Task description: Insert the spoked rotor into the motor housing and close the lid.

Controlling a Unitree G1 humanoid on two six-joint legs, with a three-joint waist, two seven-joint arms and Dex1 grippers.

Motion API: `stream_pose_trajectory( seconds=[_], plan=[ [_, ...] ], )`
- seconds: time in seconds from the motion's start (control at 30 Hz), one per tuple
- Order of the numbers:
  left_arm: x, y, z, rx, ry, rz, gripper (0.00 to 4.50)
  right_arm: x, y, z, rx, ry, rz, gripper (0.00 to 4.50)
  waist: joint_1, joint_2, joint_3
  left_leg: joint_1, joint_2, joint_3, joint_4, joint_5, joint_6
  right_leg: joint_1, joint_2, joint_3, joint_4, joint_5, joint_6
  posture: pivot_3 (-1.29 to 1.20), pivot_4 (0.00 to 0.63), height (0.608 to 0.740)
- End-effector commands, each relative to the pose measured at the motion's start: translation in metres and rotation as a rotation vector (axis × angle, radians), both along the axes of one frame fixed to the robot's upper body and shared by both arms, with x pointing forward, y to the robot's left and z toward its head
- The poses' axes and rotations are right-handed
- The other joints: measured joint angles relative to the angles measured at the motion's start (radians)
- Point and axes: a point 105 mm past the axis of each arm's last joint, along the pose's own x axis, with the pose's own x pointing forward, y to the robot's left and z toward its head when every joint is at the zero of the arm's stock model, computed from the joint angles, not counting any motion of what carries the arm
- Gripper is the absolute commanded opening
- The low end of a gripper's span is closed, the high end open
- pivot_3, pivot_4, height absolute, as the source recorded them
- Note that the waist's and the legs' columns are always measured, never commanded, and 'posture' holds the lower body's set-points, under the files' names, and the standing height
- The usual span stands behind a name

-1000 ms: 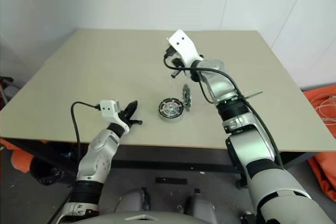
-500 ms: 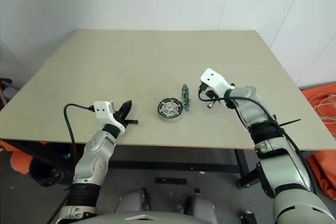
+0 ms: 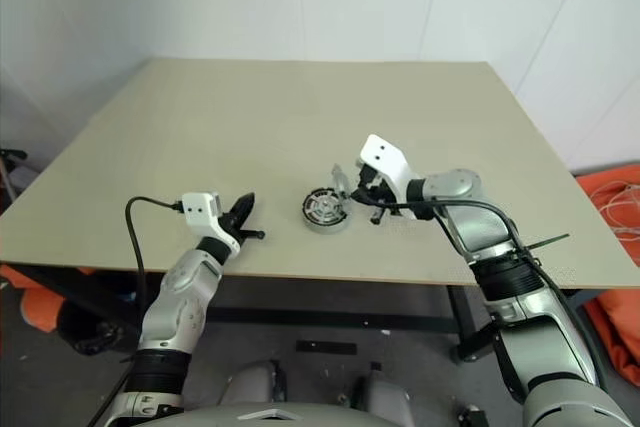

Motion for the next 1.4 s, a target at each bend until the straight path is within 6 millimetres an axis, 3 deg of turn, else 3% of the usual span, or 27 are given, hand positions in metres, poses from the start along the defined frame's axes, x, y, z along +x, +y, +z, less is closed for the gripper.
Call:
stream_pose_trajectory(
  seconds=[0.03, 0.67, 1.13, 1.23, 1.4],
  plan=[
    [0.002, 0.001, 0.017, 0.002, -0.06, -0.005, 0.0, 0.001, 0.012, 0.013, 0.049, -0.037, 0.018, 0.01, 0.0, 0.0, 0.0, 0.0, 0.0, 0.0, 0.0, 0.0, 0.0, 0.0, 0.0, 0.0, 0.0, 0.0, 0.001, 0.0, 0.0, 0.74],
    [0.003, -0.002, 0.019, 0.005, -0.064, -0.021, 0.0, 0.004, 0.056, -0.015, 0.121, 0.002, -0.025, 0.01, 0.0, 0.0, 0.0, 0.0, 0.0, 0.0, -0.001, 0.0, 0.0, 0.0, 0.0, 0.0, 0.0, 0.0, 0.0, 0.0, 0.0, 0.74],
    [0.003, -0.003, 0.019, 0.006, -0.068, -0.026, 0.0, 0.003, 0.055, -0.035, 0.134, 0.072, -0.066, 0.01, 0.0, 0.0, 0.0, 0.001, 0.0, 0.0, -0.001, 0.0, -0.001, 0.001, 0.0, 0.0, -0.001, -0.002, 0.004, 0.0, 0.0, 0.74],
    [0.003, -0.003, 0.019, 0.006, -0.067, -0.024, 0.0, 0.003, 0.058, -0.024, 0.175, 0.049, -0.047, 0.62, 0.0, 0.0, 0.0, 0.001, 0.0, 0.0, -0.001, 0.0, -0.001, 0.001, 0.0, 0.0, -0.001, -0.002, 0.004, 0.0, 0.0, 0.74],
    [0.002, -0.003, 0.019, 0.005, -0.065, -0.025, 0.0, 0.005, 0.06, -0.006, 0.21, -0.002, -0.027, 2.26, 0.0, 0.0, 0.0, 0.001, 0.0, 0.0, -0.001, 0.0, -0.001, 0.001, 0.0, 0.0, -0.001, -0.003, 0.005, 0.0, 0.0, 0.74]
  ],
)
